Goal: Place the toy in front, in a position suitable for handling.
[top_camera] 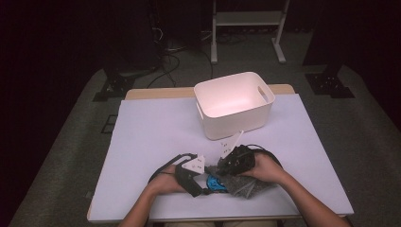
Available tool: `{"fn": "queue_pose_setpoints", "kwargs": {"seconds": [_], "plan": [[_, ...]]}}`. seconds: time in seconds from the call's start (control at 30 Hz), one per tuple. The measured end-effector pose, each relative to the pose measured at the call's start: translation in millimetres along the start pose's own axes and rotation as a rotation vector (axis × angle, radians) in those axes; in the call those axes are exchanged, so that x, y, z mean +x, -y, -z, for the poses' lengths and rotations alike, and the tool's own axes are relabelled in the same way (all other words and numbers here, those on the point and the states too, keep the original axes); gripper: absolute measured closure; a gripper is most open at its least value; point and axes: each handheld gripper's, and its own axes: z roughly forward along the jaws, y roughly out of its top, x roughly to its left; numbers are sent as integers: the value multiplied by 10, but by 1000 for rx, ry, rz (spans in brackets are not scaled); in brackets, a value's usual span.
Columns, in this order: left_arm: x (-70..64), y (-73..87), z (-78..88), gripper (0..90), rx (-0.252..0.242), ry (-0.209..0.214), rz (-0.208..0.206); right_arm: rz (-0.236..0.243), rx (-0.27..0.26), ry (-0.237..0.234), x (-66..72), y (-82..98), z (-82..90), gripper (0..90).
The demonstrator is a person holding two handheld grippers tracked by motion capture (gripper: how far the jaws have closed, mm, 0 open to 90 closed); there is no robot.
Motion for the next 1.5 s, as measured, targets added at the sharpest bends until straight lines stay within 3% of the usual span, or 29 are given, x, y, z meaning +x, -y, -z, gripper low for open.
{"fn": "queue_pose_setpoints", "kwargs": {"seconds": [0.27, 0.67, 0.8, 0.9, 1.2, 1.37, 1.5], "plan": [[1, -3, -4, 264, 1, 2, 2, -31, 10, 33, 13, 131, 147, 803], [3, -5, -1, 263, 6, 3, -2, 94, 42, -26, 258, -150, -129, 802], [2, -5, -2, 263, 5, 3, -1, 80, 51, -64, 309, -107, -60, 803], [2, -9, 0, 263, 12, 4, -2, 78, 54, -56, 351, -84, -48, 801], [-10, -15, -3, 261, 17, -4, 1, 80, 66, -52, 310, -264, -261, 798], [-6, -18, -4, 261, 21, -5, -6, 82, 60, -33, 279, -204, -180, 800], [-11, -18, -2, 262, 24, -6, -7, 50, 46, -7, 256, -75, -24, 800]]}}
